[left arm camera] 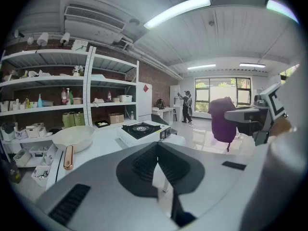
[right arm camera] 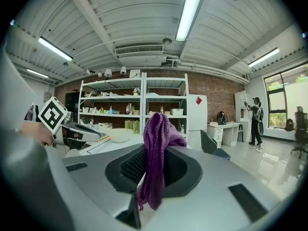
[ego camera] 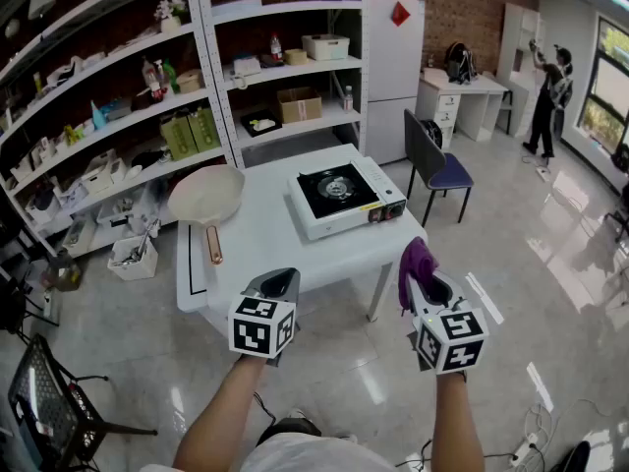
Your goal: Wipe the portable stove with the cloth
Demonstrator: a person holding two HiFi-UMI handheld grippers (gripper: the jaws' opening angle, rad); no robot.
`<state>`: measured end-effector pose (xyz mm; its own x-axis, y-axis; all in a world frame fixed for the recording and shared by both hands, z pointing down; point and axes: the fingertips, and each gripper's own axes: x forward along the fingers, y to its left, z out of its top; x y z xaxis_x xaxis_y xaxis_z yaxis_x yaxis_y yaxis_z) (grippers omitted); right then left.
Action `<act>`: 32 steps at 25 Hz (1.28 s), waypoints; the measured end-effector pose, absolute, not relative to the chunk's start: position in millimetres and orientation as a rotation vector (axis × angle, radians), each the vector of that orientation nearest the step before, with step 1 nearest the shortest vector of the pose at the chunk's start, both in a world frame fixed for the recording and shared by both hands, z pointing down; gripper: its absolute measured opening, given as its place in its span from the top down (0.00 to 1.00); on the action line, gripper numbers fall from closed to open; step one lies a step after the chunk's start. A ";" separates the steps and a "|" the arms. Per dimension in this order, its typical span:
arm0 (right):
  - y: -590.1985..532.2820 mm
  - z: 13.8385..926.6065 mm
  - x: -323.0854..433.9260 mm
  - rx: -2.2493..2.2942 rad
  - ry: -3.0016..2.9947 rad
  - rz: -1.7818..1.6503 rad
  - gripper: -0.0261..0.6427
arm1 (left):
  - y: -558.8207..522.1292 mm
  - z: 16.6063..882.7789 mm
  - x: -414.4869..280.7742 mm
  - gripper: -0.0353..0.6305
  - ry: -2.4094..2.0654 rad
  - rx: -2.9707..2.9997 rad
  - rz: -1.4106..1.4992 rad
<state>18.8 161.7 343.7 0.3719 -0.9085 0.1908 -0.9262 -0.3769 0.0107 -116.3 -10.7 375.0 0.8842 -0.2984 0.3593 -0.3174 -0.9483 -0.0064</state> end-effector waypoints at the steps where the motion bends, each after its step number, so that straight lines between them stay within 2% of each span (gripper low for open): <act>1: 160.2 345.0 19.3 2.500 -1.689 0.235 0.87 | -11.0 374.8 -114.3 0.94 -0.490 3.000 0.559; 11: 120.3 363.1 39.7 2.446 -1.762 0.283 0.87 | -35.4 391.3 -76.6 0.94 -0.481 2.992 0.582; 20: 31.0 397.1 58.2 2.324 -1.901 0.355 0.87 | -89.8 418.1 -33.3 0.94 -0.485 2.954 0.621; 32: -78.0 456.7 37.6 2.073 -2.124 0.372 0.87 | -140.6 455.5 -25.1 0.94 -0.546 2.879 0.702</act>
<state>37.6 -78.0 456.7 -0.0334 -0.9600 0.2780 -0.9973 0.0140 -0.0715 -25.1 -140.6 455.5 0.8265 -0.3148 0.4667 -0.3745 -0.9265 0.0382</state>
